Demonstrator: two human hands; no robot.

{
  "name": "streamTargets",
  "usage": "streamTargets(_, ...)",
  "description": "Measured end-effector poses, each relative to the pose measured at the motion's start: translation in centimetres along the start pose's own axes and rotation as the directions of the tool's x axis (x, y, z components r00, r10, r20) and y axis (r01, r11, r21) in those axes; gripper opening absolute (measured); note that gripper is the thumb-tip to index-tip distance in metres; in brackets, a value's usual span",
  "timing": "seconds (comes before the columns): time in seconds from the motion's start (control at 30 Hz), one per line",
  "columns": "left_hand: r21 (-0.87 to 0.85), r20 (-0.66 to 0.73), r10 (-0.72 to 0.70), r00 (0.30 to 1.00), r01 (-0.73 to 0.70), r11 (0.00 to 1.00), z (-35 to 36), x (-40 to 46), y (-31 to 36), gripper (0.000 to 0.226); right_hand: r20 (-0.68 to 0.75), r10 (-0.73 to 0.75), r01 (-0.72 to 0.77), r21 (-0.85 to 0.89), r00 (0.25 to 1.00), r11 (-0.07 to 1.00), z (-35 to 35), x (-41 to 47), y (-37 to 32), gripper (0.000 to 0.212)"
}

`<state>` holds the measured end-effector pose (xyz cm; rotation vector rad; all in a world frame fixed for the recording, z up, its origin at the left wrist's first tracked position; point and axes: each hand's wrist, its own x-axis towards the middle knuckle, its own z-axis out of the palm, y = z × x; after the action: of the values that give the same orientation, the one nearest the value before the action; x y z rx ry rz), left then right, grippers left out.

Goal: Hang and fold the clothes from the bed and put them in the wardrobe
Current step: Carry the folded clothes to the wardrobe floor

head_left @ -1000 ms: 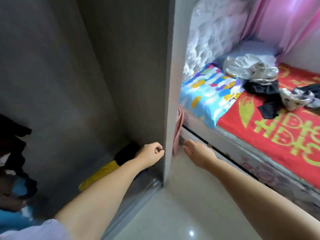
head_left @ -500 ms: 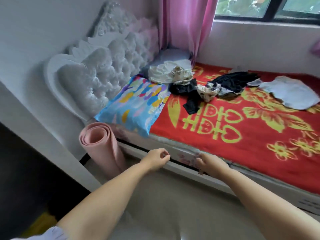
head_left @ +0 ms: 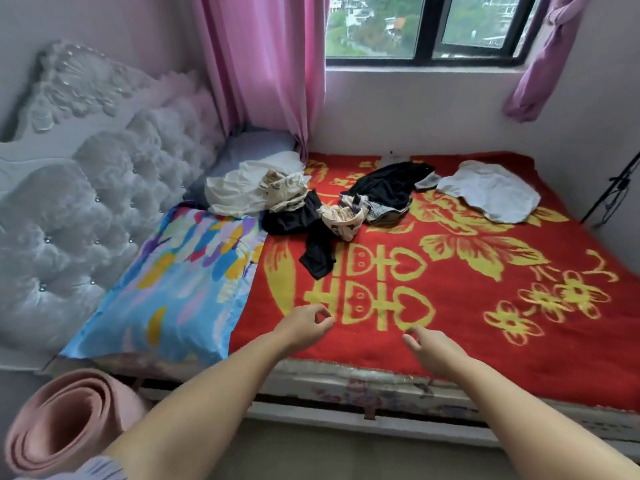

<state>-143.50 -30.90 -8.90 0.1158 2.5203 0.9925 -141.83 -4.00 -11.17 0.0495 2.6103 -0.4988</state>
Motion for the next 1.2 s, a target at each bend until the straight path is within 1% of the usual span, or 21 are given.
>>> streamTargets(0.13,0.008,0.025,0.004,1.0,-0.004,1.0,-2.0,6.4,0.9,0.026,0.01,0.04,-0.041,0.051,0.999,0.998,-1.8,3.8,-0.1,0.045)
streamTargets(0.23,0.025,0.077,-0.003,0.997,0.001,1.0,-1.2,10.3,1.6,0.021,0.021,0.07,-0.071,0.072,0.997,0.995,-2.3,6.6,1.4,0.043)
streamTargets(0.37,0.058,0.129,-0.024,0.991,0.017,0.998,0.1,15.7,2.4,0.024,0.051,0.096,-0.101,0.106,0.994,0.989,-3.6,11.8,4.5,0.041)
streamTargets(0.47,0.031,0.1,-0.08,0.992,0.078,0.997,0.5,20.6,3.3,0.027,0.049,0.085,-0.09,0.088,0.995,0.992,-5.5,17.0,7.1,0.041)
streamTargets(0.57,-0.066,0.043,-0.172,0.984,0.174,0.982,1.2,25.5,4.1,0.024,0.079,0.069,-0.072,0.037,0.994,0.997,-7.5,22.4,9.7,0.041)
streamTargets(0.63,-0.046,0.05,-0.213,0.976,0.216,0.975,2.0,28.6,4.1,0.024,0.121,0.055,-0.054,-0.01,0.991,0.998,-8.3,25.8,10.8,0.041)
streamTargets(0.73,0.017,0.076,-0.254,0.964,0.253,0.967,3.9,32.4,2.9,0.025,0.176,0.026,-0.013,-0.075,0.984,0.997,-7.9,30.8,11.6,0.039)
streamTargets(0.8,0.106,0.092,-0.269,0.959,0.259,0.96,5.1,34.7,1.1,0.028,0.215,-0.007,0.028,-0.095,0.977,0.995,-6.4,34.1,11.5,0.039)
streamTargets(0.9,0.228,0.091,-0.279,0.956,0.252,0.94,6.2,38.5,-2.6,0.04,0.234,-0.026,0.039,-0.05,0.972,0.998,-2.5,39.3,10.6,0.049)
streamTargets(0.93,0.268,0.066,-0.279,0.958,0.253,0.93,6.5,40.0,-4.2,0.047,0.224,-0.023,0.029,-0.025,0.974,0.999,-1.0,41.2,10.1,0.051)
streamTargets(1.0,0.335,-0.028,-0.281,0.959,0.274,0.902,6.7,43.3,-7.5,0.058,0.183,-0.026,0.025,0.008,0.983,1.0,2.0,45.4,9.0,0.053)
streamTargets(1.07,0.406,-0.133,-0.245,0.96,0.278,0.87,7.1,46.7,-10.8,0.065,0.078,-0.032,0.033,-0.009,0.996,0.999,4.8,49.3,8.2,0.054)
streamTargets(1.13,0.497,-0.201,-0.194,0.96,0.271,0.824,7.2,49.7,-13.4,0.071,0.005,-0.065,0.065,-0.098,0.998,0.993,7.5,52.4,7.7,0.055)
streamTargets(1.2,0.601,-0.21,-0.17,0.963,0.265,0.754,7.5,51.9,-15.5,0.081,-0.003,-0.099,0.096,-0.211,0.995,0.973,10.8,53.8,7.8,0.057)
